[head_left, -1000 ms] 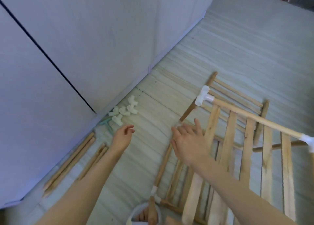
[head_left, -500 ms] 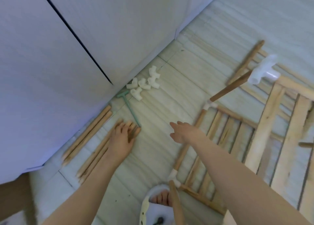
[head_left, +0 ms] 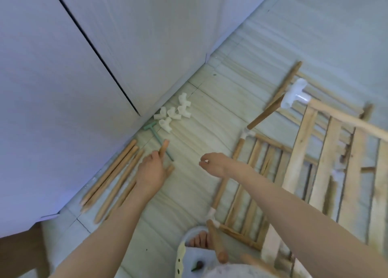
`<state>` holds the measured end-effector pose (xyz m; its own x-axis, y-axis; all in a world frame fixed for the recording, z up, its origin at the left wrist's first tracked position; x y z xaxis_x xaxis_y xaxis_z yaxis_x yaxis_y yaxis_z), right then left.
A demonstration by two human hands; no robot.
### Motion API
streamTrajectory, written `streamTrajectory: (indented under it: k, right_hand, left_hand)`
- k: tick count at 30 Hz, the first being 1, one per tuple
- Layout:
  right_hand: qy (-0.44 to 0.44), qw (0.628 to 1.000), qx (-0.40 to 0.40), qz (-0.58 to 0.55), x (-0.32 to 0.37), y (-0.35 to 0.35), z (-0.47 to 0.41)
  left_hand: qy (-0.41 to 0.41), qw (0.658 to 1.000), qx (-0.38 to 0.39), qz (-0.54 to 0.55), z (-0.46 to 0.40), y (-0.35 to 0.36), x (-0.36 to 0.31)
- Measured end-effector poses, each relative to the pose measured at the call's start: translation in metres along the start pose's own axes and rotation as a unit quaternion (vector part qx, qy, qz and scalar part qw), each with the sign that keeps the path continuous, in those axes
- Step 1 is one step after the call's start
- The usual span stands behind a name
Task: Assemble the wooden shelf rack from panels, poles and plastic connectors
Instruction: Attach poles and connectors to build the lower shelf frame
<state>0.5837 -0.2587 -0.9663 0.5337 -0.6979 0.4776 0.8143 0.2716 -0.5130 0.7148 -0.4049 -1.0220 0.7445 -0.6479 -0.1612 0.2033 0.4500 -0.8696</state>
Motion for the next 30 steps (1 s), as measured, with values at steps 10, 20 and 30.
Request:
streamTrajectory:
  k: [10,20,30]
  right_hand:
    - [-0.046,0.944,-0.325,-0.031,0.012,-0.070,0.138]
    - [0.096,0.880,-0.464,0.008,-0.081,-0.120,0.185]
    - [0.100,0.909,-0.397,0.075,-0.100,-0.133,0.135]
  left_hand:
    - [0.129,0.922,0.076,0.358,0.047,-0.114,-0.093]
    - [0.133,0.907,0.184,0.356,0.076,-0.112,-0.200]
    - [0.120,0.899,0.205,0.368,0.060,-0.085,-0.229]
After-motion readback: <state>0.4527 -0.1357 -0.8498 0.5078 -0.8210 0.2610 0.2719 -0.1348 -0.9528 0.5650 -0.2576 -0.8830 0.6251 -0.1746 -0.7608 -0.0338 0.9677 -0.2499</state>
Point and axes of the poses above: each hand's wrist, its own z-axis away from the middle knuckle, its own y-axis out of the palm, x = y × z, the point moved 1 cm from there along -z, towards the middle knuckle, and after that the axes turned 11 degrees about -y, right-handed, at the moved point
